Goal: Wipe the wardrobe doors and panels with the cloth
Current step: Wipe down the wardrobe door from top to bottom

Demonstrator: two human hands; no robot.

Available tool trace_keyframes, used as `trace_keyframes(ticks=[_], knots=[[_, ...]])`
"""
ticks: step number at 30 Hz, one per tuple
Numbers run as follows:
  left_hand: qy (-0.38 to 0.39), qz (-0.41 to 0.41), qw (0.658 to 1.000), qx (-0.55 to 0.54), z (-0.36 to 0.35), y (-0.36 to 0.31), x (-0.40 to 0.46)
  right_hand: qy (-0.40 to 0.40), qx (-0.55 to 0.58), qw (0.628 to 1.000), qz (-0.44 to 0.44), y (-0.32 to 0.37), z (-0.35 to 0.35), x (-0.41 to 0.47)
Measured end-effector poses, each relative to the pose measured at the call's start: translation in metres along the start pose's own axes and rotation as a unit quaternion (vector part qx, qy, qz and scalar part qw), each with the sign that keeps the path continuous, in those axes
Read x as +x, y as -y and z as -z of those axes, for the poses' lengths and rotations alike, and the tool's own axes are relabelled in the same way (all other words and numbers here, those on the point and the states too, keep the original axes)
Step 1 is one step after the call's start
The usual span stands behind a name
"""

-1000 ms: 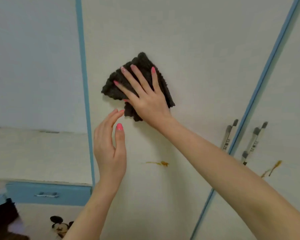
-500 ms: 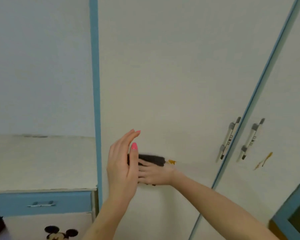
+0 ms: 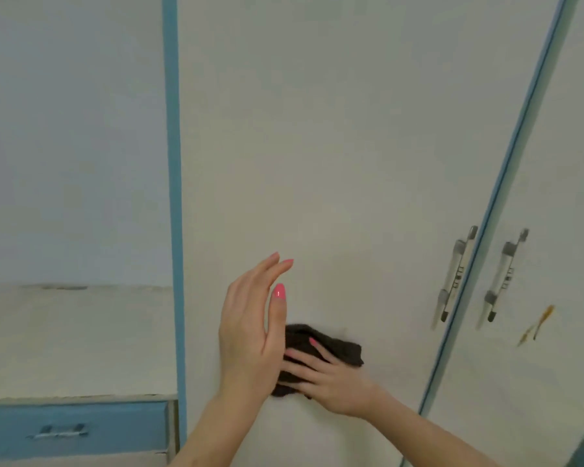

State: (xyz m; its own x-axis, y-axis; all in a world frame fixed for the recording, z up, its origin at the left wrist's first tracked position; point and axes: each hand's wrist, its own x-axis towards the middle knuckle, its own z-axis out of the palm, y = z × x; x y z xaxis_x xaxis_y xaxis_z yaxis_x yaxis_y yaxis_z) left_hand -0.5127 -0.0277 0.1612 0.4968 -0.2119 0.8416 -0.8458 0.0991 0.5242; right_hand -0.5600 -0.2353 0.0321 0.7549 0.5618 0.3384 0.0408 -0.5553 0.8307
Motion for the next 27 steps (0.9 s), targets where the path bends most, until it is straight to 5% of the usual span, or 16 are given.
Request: trace_keyframes(ticks=[4, 10, 14, 20, 22, 27], knots=[[-0.035, -0.001, 0.999, 0.008, -0.005, 0.007, 0.0, -0.014, 0.005, 1.0, 0.026, -0.053, 0.018, -0.021], [-0.056, -0.049, 0.997, 0.003, -0.021, 0.008, -0.002, -0.184, -0.024, 0.942, -0.278, -0.209, 0.084, 0.028], [-0.052, -0.087, 0.995, 0.024, -0.037, 0.014, -0.01, -0.24, -0.004, 0.86, -0.45, -0.166, 0.056, 0.037], [-0.068, -0.101, 0.992, 0.027, -0.05, 0.02, -0.02, -0.154, 0.016, 0.886, -0.436, -0.024, -0.011, -0.051], [-0.061, -0.107, 0.992, 0.025, -0.055, 0.024, -0.028, -0.161, 0.025, 0.874, -0.458, -0.043, -0.006, -0.052], [-0.046, -0.131, 0.99, 0.01, -0.067, 0.032, -0.049, -0.223, 0.06, 0.765, -0.601, -0.125, 0.035, -0.005]])
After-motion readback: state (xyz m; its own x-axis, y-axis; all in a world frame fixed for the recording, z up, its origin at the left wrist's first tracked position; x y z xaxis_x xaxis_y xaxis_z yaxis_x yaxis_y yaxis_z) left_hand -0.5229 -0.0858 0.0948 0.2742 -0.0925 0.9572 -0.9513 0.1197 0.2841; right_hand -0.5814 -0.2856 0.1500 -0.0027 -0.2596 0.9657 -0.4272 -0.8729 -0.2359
